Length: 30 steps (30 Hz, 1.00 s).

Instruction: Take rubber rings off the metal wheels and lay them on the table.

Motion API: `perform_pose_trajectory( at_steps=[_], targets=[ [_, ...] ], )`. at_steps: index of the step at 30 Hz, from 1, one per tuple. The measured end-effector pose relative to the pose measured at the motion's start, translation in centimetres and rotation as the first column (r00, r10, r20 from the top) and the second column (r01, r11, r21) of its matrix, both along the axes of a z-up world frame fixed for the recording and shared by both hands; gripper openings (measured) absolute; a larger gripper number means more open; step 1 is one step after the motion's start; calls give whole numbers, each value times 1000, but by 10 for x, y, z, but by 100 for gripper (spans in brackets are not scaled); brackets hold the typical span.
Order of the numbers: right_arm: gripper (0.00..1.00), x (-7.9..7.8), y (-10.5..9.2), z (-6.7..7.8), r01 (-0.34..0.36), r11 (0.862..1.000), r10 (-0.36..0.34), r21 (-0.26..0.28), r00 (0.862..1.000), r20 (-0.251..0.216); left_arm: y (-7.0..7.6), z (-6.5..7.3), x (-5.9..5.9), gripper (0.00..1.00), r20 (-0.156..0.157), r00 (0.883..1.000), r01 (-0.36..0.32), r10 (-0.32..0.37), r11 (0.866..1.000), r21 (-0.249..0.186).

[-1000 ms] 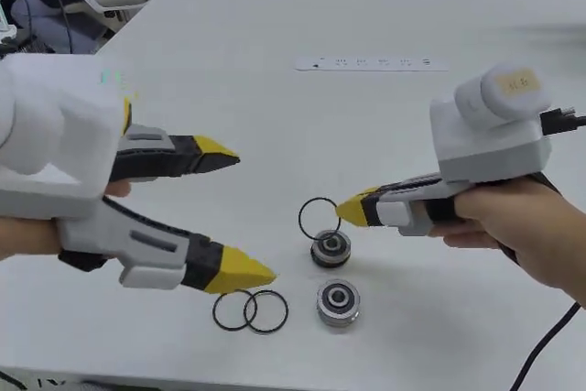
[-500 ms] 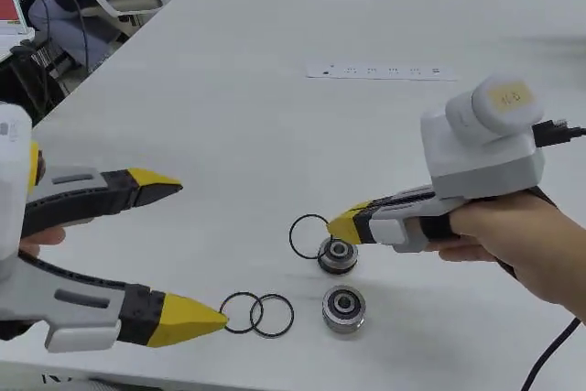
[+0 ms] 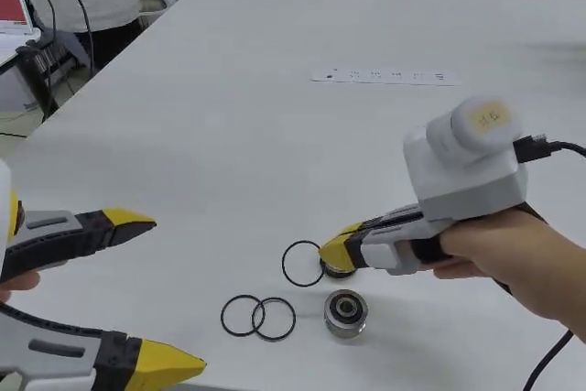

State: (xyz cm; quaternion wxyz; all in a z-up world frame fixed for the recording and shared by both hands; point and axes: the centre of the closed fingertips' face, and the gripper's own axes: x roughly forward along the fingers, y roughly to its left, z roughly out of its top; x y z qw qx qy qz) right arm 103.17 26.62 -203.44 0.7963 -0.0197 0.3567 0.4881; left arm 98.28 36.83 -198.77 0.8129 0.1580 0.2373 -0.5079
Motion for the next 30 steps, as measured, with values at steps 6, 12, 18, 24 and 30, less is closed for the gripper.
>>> perform_pose_trajectory(
  at_steps=[6,12,18,24,30],
  targets=[
    [0,-6,5,-7,-44,999,44,-23,999,0,-1,-2,0,92,-8,1000,-17,17,1000,-20],
    [0,-14,10,-16,-84,995,84,-53,996,-4,-5,2,1,96,-19,999,-27,26,996,-87],
    [0,-17,13,-23,-108,991,108,-81,994,6,-4,0,2,99,-34,998,-47,44,994,-97],
    [0,-18,13,-30,-122,985,125,-119,992,20,-2,-5,2,99,-48,998,-54,51,995,-82],
    [2,-17,11,-32,-118,983,123,-139,992,28,-1,-8,2,98,-59,996,-64,60,995,-71]
  ],
)
